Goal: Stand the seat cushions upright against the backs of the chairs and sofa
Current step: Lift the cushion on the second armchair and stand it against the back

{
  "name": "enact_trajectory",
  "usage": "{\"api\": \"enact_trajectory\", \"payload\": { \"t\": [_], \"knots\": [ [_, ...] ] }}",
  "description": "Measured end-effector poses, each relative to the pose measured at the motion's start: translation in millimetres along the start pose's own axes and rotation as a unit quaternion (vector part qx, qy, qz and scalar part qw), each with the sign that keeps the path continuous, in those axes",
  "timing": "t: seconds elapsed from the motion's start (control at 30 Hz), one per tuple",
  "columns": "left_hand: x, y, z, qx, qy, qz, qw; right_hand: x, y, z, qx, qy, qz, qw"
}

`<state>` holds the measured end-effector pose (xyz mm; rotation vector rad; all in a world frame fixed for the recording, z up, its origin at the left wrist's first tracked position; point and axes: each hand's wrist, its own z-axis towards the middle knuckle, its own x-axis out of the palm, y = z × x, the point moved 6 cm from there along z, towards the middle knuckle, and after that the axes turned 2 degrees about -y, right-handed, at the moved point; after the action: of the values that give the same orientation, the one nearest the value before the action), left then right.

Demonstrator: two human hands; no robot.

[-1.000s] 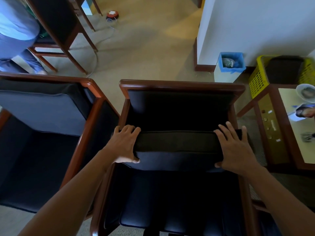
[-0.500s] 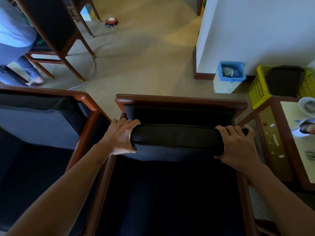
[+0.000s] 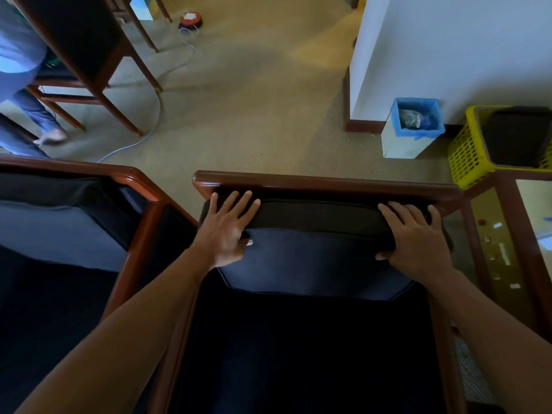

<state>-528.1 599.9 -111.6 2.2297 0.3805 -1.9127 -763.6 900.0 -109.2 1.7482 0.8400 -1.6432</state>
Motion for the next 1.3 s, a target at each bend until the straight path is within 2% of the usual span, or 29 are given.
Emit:
{"api": "enact_trajectory", "payload": {
  "t": [0.13, 0.27, 0.37, 0.5, 0.6, 0.83, 1.0, 1.3],
  "knots": [
    [15.9, -16.7, -13.0, -0.032, -0.013, -0.003, 0.999, 10.7, 9.6, -24.5, 0.049, -0.033, -0.003, 0.998],
    [8.2, -20.8, -16.9, -0.033, 0.028, -0.024, 0.999, 15.5, 22.1, -53.6, 0.114, -0.044, 0.003, 0.993],
    [-7.6, -41.6, -25.4, 0.001, 0.048, -0.023, 0.999, 10.2, 33.8, -71.4, 0.113, -0.003, 0.012, 0.993],
    [-35.9, -96.3, -42.6, 0.064, -0.018, -0.034, 0.997, -6.8, 38.9, -124.1, 0.162, -0.013, 0.049, 0.985],
    [-57.4, -158.6, -62.3, 0.146, -0.053, -0.044, 0.987, -20.6, 32.7, -188.2, 0.229, -0.029, 0.07, 0.97],
    [-94.6, -323.8, -112.6, 0.32, -0.08, -0.065, 0.942, -68.2, -3.1, -378.4, 0.405, -0.031, 0.088, 0.909],
    [-107.4, -453.4, -160.5, 0.423, -0.068, -0.073, 0.901, -96.8, -35.7, -524.1, 0.516, -0.068, 0.103, 0.848],
    [-111.1, -690.8, -251.1, 0.519, -0.03, -0.081, 0.851, -91.0, -102.8, -764.0, 0.653, -0.081, 0.105, 0.746]
  ]
}}
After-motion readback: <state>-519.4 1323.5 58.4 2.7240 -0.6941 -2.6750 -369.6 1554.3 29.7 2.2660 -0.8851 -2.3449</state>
